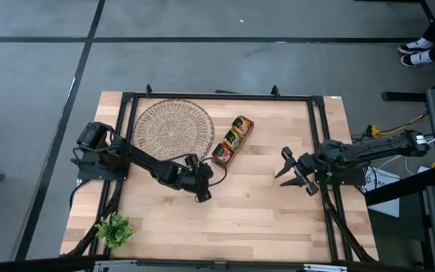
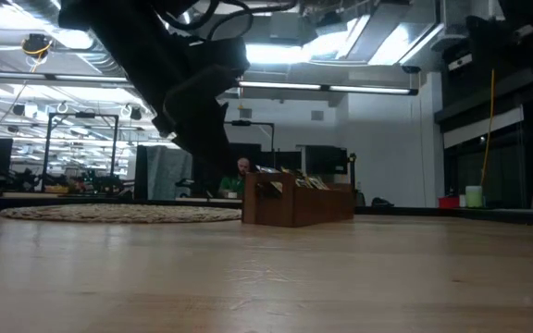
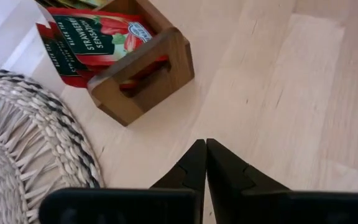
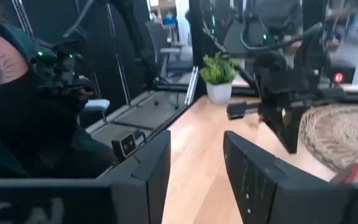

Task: Pick & Place Tea
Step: Return to Home Position

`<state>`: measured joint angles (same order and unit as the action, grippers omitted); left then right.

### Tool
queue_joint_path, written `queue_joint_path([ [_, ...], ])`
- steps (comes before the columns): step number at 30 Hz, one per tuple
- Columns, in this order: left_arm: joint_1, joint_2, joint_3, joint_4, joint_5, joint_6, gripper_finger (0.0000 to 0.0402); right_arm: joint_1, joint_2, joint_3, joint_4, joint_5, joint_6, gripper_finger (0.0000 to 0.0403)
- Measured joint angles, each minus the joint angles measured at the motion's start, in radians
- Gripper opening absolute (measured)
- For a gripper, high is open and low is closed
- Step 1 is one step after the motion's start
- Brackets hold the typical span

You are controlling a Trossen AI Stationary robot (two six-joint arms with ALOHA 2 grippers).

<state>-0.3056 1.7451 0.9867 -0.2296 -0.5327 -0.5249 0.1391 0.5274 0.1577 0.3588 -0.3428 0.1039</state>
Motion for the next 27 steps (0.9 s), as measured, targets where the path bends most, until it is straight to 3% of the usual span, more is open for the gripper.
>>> queue_joint_path([
  [8, 0.009, -0.002, 0.000, -0.001, 0.018, 0.005, 0.0011, 0.015, -0.078, -0.141, 0.159, 0.003, -0.056, 0.0149],
  [12, 0.009, -0.034, 0.000, -0.009, 0.032, 0.011, 0.0008, 0.015, -0.124, -0.151, 0.121, 0.082, -0.080, 0.0149],
  [18, -0.010, -0.106, -0.009, -0.010, 0.023, 0.001, 0.0012, 0.015, -0.160, -0.151, 0.016, 0.305, -0.066, 0.0149],
  [23, -0.044, -0.223, -0.105, 0.018, -0.037, -0.061, 0.0010, 0.015, -0.187, -0.151, -0.056, 0.322, -0.067, 0.0149],
  [27, -0.066, -0.331, -0.198, 0.166, -0.016, -0.021, 0.0007, 0.015, -0.229, -0.151, -0.131, 0.310, -0.058, 0.0149],
])
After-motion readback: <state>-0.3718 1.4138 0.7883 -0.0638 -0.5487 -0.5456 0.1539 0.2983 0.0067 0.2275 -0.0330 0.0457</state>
